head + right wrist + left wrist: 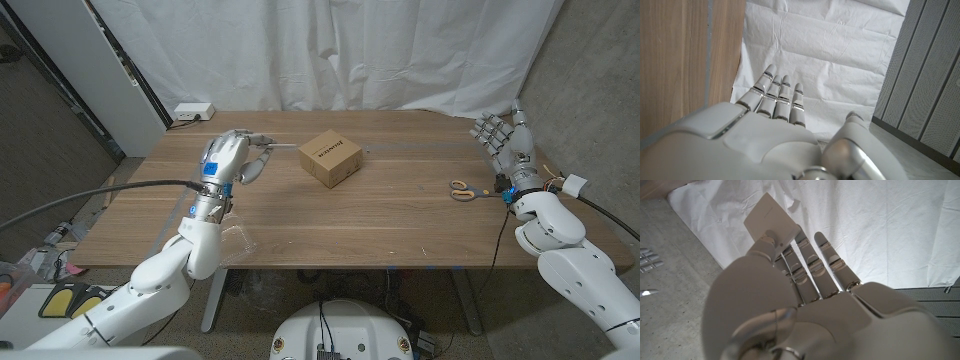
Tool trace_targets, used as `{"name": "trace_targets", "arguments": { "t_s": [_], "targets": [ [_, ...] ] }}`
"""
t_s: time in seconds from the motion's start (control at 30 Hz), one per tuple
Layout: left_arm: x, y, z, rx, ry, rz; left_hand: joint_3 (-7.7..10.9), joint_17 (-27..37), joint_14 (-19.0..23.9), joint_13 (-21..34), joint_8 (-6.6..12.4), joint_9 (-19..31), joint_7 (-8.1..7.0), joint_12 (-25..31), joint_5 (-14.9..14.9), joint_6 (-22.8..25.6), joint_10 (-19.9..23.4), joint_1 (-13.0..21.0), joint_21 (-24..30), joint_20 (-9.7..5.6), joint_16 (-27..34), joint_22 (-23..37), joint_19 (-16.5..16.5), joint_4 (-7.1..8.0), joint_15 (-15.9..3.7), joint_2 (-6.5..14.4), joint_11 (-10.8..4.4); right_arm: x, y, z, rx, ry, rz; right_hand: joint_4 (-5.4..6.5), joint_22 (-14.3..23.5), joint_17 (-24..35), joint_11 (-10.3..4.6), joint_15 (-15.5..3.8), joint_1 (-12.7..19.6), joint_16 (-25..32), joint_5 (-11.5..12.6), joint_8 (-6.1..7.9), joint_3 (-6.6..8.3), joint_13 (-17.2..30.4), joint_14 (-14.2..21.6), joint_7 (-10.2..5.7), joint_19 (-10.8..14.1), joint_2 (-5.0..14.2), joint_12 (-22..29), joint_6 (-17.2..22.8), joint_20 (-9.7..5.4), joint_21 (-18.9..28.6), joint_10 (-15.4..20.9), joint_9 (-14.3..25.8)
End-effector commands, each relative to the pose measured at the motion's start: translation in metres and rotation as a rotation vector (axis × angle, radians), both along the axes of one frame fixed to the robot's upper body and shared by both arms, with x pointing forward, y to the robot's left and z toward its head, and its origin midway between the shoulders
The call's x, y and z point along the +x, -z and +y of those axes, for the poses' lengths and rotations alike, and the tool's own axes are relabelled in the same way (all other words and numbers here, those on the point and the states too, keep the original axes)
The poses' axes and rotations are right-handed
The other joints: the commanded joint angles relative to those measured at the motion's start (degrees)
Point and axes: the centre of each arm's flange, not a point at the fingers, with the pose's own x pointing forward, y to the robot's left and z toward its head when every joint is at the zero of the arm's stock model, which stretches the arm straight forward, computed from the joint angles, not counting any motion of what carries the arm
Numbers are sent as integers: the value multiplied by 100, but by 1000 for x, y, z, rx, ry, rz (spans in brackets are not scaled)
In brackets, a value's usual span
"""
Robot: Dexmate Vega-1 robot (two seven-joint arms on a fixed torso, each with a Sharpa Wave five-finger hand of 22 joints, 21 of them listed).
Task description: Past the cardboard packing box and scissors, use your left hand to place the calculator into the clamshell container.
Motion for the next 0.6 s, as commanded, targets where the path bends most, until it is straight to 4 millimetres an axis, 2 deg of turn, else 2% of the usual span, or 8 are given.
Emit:
{"name": "trace_targets", "arguments": {
  "t_s": [0.03,0.6],
  "targets": [
    [-15,8,8,-11,-35,6,33,14,53,31,18,52,205,51,35,907,58,34,27,-652,1,14,40,4,-267,18,0,4,0,0,4,-7,5,14,5,18,-30,7,-24,-8,9,-13,-13,33,63,3,33,-2,-20,53,-79,-16,43,11],
    [-35,18,19,-39,-96,6,66,15,52,33,8,53,214,49,33,909,61,27,37,-655,0,15,47,11,-268,10,3,7,1,-3,3,-12,7,9,6,18,-30,6,-26,-12,8,-13,-18,34,62,4,50,3,-23,57,-79,-43,52,11]
  ]
}}
